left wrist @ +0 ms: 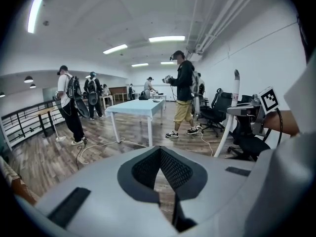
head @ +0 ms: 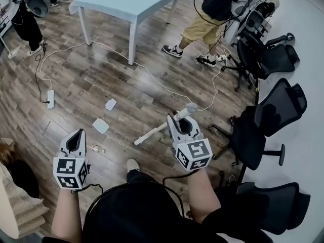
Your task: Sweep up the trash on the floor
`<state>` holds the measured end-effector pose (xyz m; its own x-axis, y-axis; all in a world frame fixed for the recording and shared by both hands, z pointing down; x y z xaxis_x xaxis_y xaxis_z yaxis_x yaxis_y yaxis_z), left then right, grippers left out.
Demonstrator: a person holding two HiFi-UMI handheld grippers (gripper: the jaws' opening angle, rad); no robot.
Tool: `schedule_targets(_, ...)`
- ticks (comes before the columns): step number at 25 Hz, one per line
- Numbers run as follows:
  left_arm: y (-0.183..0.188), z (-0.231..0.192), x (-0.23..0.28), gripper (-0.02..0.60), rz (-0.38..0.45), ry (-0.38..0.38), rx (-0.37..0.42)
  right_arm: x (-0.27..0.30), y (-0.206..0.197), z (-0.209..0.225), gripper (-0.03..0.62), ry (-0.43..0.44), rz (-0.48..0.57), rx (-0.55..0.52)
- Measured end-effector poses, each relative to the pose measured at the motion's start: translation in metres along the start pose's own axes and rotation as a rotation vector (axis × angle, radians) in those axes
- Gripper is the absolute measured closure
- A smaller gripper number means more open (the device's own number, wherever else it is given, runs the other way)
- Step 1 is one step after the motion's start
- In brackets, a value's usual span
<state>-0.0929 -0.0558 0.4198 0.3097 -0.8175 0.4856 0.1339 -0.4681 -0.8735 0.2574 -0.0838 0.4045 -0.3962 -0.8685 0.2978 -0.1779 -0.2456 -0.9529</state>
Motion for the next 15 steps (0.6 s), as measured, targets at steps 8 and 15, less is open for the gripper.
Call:
schedule_targets(8, 0.005, 0.011, 0.03, 0.584, -0.046, 0.027, -0.003, 0.02, -0.034, 0.035, 0.503, 0.038, -0.083, -0.026)
schedule_targets(15, -0.004, 0.02, 0.033, 0.584, -0.085, 0.028, 0.007, 0.022, -0.069, 0.07, 0.503, 0.047, -0.183, -0.064)
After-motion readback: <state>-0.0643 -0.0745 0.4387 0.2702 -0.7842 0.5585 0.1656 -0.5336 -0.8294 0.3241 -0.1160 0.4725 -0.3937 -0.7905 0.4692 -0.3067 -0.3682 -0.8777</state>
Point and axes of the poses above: the fingertips, and each gripper's own axes: x forward along the fingers, z to its right, y out of its top, the point moved 6 cm from there along -x, backward along the fingers, and after that the axes turned 2 degrees about -x, right-handed, at the moved point
